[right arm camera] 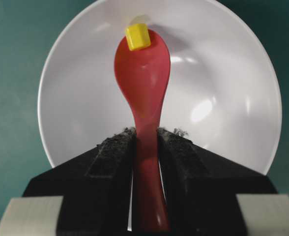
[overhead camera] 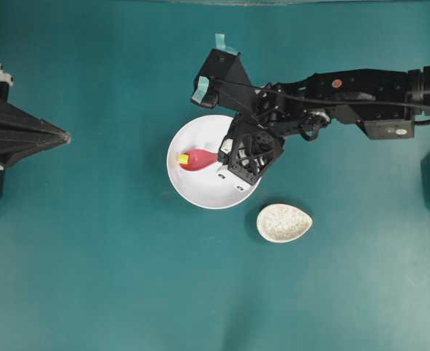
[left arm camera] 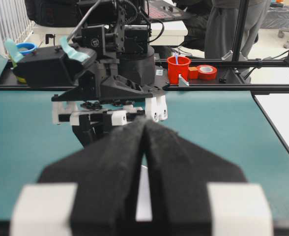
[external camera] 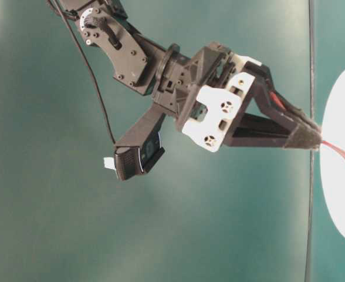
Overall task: Scoop the yellow hexagonal prism block from the bowl with a spoon using the right arm.
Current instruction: 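Slide the spoon under the yellow block, scooping it onto the bowl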
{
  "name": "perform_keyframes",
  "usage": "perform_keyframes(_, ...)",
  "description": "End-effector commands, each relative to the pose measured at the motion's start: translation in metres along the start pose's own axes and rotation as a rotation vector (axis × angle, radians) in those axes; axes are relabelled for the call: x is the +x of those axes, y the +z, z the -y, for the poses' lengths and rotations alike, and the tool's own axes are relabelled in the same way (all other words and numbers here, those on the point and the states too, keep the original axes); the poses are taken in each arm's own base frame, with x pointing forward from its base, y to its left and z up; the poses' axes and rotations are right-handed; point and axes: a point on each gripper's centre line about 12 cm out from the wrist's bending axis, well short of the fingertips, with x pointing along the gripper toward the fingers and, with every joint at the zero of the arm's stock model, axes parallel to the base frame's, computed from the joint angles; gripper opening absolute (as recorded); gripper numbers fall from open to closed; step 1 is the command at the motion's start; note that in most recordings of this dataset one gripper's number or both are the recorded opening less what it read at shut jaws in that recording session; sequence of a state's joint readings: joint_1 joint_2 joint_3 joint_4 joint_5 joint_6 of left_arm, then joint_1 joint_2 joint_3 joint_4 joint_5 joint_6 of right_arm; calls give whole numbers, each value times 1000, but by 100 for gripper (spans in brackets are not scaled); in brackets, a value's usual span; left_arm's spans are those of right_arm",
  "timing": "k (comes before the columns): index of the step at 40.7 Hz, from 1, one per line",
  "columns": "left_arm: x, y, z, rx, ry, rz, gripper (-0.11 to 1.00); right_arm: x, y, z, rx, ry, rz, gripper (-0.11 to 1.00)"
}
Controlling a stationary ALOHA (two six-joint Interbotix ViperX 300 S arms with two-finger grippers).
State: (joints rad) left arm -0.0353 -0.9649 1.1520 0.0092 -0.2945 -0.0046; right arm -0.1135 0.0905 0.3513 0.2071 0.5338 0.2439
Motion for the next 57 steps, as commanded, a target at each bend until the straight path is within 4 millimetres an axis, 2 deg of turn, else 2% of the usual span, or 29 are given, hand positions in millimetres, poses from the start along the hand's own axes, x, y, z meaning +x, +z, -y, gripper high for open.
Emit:
perform_keyframes(1,3,12,0,1,-2,34,0,-18,15,-10,-12,30,70,22)
perform_keyframes(48,4,14,1,0,-3,37,0,-25,15,-11,-25,32,78,22)
perform_keyframes(57,4,14,0,0,-2,35,0,-37,18,-13,-33,41,104,22)
